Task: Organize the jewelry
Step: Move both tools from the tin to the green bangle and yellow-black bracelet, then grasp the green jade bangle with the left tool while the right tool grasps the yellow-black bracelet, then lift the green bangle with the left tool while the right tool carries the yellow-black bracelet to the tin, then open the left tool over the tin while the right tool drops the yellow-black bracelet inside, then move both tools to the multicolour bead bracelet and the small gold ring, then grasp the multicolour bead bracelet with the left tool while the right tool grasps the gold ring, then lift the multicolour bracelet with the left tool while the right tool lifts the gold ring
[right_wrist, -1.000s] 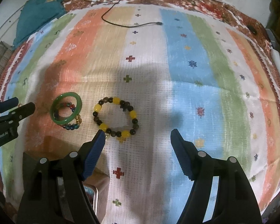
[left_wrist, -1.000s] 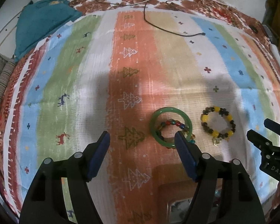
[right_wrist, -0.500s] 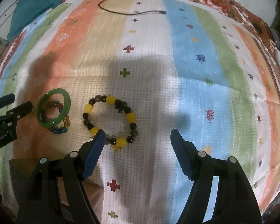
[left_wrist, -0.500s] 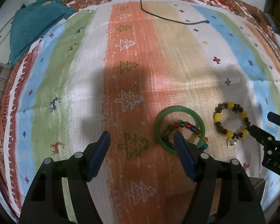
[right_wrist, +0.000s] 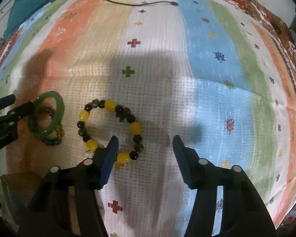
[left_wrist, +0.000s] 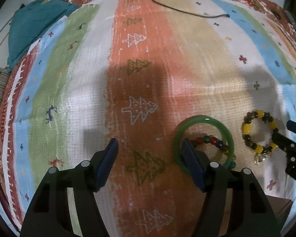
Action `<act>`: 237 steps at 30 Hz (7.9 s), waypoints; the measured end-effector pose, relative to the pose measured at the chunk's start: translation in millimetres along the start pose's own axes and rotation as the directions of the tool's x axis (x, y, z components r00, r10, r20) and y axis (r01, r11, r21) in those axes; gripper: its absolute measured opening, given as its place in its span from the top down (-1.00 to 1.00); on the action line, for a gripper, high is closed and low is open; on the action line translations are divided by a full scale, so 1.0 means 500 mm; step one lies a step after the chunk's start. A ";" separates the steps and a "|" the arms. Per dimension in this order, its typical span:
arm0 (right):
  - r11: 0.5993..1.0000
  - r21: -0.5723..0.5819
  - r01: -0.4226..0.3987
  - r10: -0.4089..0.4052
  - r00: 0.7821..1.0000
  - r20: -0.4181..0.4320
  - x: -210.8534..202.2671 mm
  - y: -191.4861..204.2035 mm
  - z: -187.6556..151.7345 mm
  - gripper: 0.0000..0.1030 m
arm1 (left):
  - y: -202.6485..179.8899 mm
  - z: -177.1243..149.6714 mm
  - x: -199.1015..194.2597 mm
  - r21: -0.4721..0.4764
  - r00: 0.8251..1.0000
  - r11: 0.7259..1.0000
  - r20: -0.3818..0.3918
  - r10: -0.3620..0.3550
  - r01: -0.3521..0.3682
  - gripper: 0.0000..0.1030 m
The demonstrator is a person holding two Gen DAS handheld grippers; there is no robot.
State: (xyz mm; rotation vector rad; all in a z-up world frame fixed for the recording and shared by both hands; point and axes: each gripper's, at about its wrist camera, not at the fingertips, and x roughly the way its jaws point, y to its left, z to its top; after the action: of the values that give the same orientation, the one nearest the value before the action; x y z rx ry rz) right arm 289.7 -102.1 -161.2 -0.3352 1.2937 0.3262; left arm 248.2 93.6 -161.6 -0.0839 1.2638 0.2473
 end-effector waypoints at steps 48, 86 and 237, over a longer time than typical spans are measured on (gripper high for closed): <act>0.995 0.003 -0.100 0.094 0.942 0.321 -0.212 0.009 -0.028 0.79 | -0.004 -0.033 -0.192 -0.034 0.978 0.991 0.169 -0.121 0.129 0.85; 0.985 -0.093 -0.146 0.173 0.859 0.482 -0.375 0.041 -0.172 0.79 | -0.031 -0.168 -0.329 0.026 0.948 0.986 0.274 -0.163 0.162 0.85; 0.991 -0.060 -0.120 0.120 0.993 0.000 -0.038 0.058 -0.017 0.93 | -0.020 0.003 -0.036 0.016 0.991 0.991 -0.026 -0.134 0.134 0.83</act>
State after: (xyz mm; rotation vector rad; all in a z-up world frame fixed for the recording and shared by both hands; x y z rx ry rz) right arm 265.8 -80.3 -146.4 -0.3079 1.3054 0.4681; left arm 246.9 81.6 -144.7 -0.1567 1.2791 0.1193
